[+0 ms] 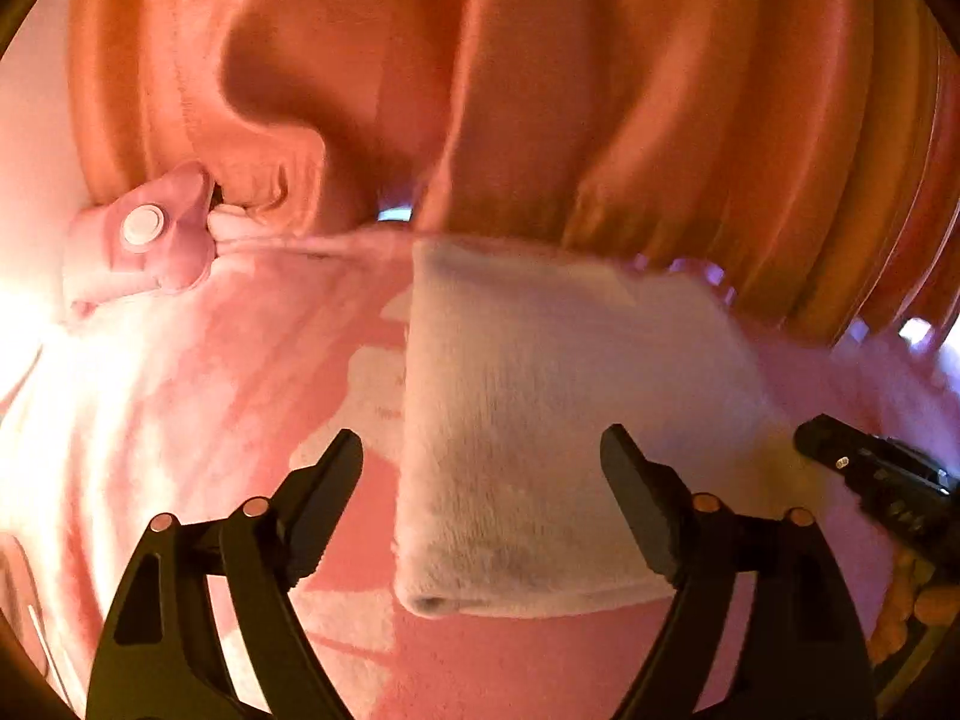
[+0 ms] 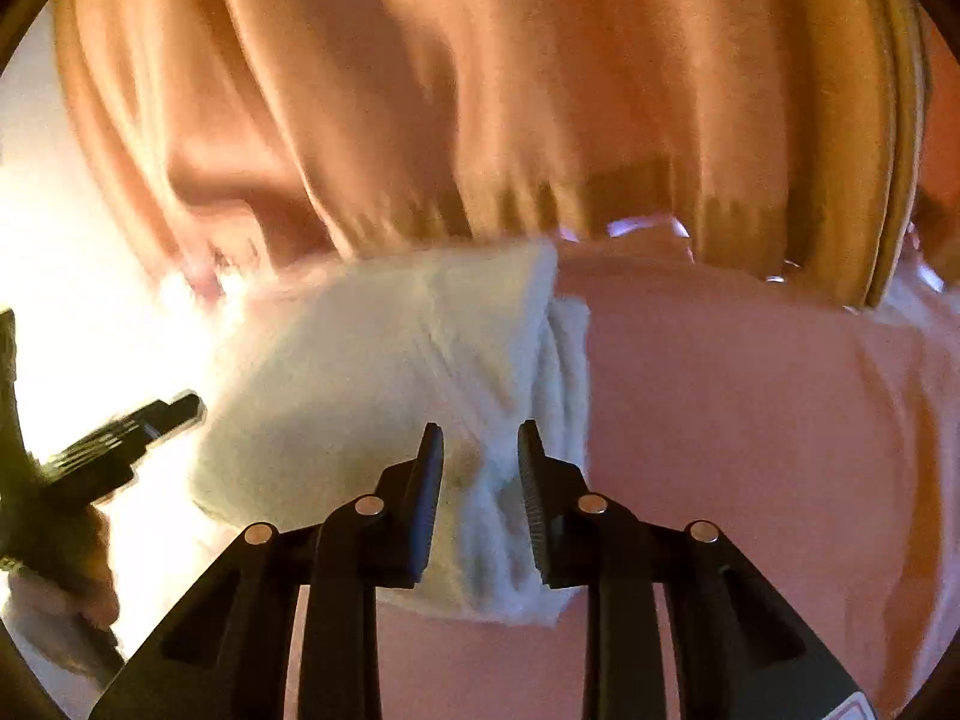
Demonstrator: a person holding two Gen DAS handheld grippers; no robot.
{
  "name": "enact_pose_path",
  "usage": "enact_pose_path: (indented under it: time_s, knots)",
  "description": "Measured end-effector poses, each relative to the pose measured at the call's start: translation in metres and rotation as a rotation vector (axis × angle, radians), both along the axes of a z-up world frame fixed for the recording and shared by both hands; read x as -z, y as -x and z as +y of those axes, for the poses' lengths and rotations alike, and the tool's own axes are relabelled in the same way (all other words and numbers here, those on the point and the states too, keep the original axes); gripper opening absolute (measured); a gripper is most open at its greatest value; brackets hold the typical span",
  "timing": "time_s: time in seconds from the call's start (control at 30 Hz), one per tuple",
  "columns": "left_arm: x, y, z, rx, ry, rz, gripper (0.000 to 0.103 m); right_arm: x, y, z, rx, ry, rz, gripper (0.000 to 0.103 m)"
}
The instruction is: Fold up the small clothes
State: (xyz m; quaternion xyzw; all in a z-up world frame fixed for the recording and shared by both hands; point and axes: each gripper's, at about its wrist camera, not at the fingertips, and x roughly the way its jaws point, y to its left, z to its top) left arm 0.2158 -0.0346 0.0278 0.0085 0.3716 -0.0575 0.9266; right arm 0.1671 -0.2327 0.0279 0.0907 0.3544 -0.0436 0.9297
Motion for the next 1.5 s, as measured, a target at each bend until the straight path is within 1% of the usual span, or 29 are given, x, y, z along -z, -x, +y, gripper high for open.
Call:
enact_pose_path:
  time_s: [0.03,0.07,0.1,0.13,0.17,0.2,0.23,0.27,0.3,0.33,0.37,0.43,0.47,0.5,0.53,0.57,0.6,0.63,0.7,0.8,0.83,0.9,0.93,1.0,1.03,1.1,1.27,1.4,1.5]
  knots:
    - [0.015,-0.005,-0.001,-0.002,-0.031,0.034,0.081,0.017,-0.009,-0.003,0.011,0.024,0.054,0.023]
    - [0.026,-0.007,0.002,0.001,-0.021,0.063,0.081,0.030,-0.013,-0.005,0.016,0.022,0.077,0.024]
    - [0.031,-0.008,0.005,-0.005,0.007,0.076,0.081,0.030,-0.010,-0.010,0.029,-0.006,0.056,0.023]
    - [0.029,-0.006,0.009,-0.018,0.036,0.078,0.081,0.024,-0.005,-0.012,0.030,-0.023,0.045,0.023]
    - [0.025,-0.006,0.010,-0.012,0.038,0.072,0.081,0.014,0.001,-0.012,0.025,-0.041,0.020,0.022]
    - [0.024,-0.003,0.011,-0.007,0.023,0.060,0.081,0.003,0.009,-0.010,0.013,-0.048,-0.024,0.022]
    - [0.024,-0.004,0.009,-0.002,-0.003,0.046,0.081,0.000,0.011,-0.007,0.012,-0.023,-0.036,0.022]
    - [0.027,-0.004,0.006,0.005,-0.011,0.048,0.081,0.003,0.007,-0.004,0.019,0.010,-0.024,0.022]
    - [0.032,-0.004,0.006,0.007,-0.006,0.057,0.081,0.020,-0.004,-0.003,0.026,0.059,0.041,0.023]
    - [0.037,-0.004,0.006,0.006,0.013,0.066,0.081,0.033,-0.010,-0.002,0.024,0.063,0.075,0.026]
    - [0.038,-0.001,0.006,-0.001,0.024,0.067,0.081,0.038,-0.008,-0.002,0.029,0.053,0.047,0.027]
    - [0.031,0.007,0.005,0.000,0.014,0.047,0.080,0.027,0.002,-0.001,0.041,0.053,0.026,0.026]
    - [0.024,0.016,0.002,0.007,0.002,0.032,0.080,0.017,0.012,-0.003,0.054,0.026,-0.001,0.027]
    - [0.019,0.023,0.000,0.015,-0.008,0.015,0.080,0.008,0.026,-0.006,0.067,-0.001,-0.030,0.033]
    - [0.012,0.034,-0.004,0.024,-0.020,-0.010,0.080,0.001,0.037,-0.008,0.081,-0.002,-0.044,0.041]
    - [0.008,0.045,-0.007,0.034,-0.023,-0.033,0.085,-0.001,0.051,-0.010,0.099,0.016,-0.054,0.059]
    - [0.006,0.053,-0.009,0.039,-0.022,-0.043,0.089,-0.002,0.066,-0.011,0.138,0.048,-0.061,0.072]
    - [0.006,0.068,-0.012,0.044,-0.017,-0.056,0.089,-0.001,0.082,-0.012,0.172,0.068,-0.071,0.075]
    - [0.012,0.094,-0.020,0.062,-0.002,-0.066,0.092,0.007,0.117,-0.012,0.205,0.100,-0.084,0.077]
    - [0.027,0.119,-0.028,0.056,0.030,-0.040,0.094,0.023,0.149,-0.010,0.246,0.133,-0.061,0.082]
    - [0.035,0.126,-0.033,0.054,0.039,-0.013,0.094,0.033,0.163,-0.012,0.274,0.134,-0.055,0.083]
    - [0.047,0.132,-0.041,0.044,0.026,0.006,0.094,0.050,0.175,-0.017,0.297,0.120,-0.029,0.084]
    - [0.053,0.135,-0.047,0.046,0.004,0.010,0.094,0.060,0.178,-0.020,0.302,0.092,0.004,0.084]
    - [0.060,0.138,-0.055,0.059,-0.009,0.022,0.094,0.068,0.181,-0.026,0.299,0.037,0.027,0.084]
    - [0.062,0.139,-0.057,0.055,-0.017,0.025,0.094,0.070,0.182,-0.026,0.295,0.032,0.022,0.084]
    - [0.067,0.140,-0.062,0.050,-0.043,0.028,0.094,0.071,0.181,-0.024,0.284,0.056,0.013,0.084]
    - [0.071,0.145,-0.071,0.056,-0.087,0.032,0.094,0.076,0.180,-0.025,0.260,0.040,0.019,0.084]
    - [0.072,0.142,-0.068,0.028,-0.096,0.037,0.094,0.075,0.176,-0.020,0.264,0.050,0.013,0.084]
    - [0.070,0.143,-0.066,0.006,-0.101,0.016,0.094,0.073,0.172,-0.014,0.250,0.061,0.011,0.084]
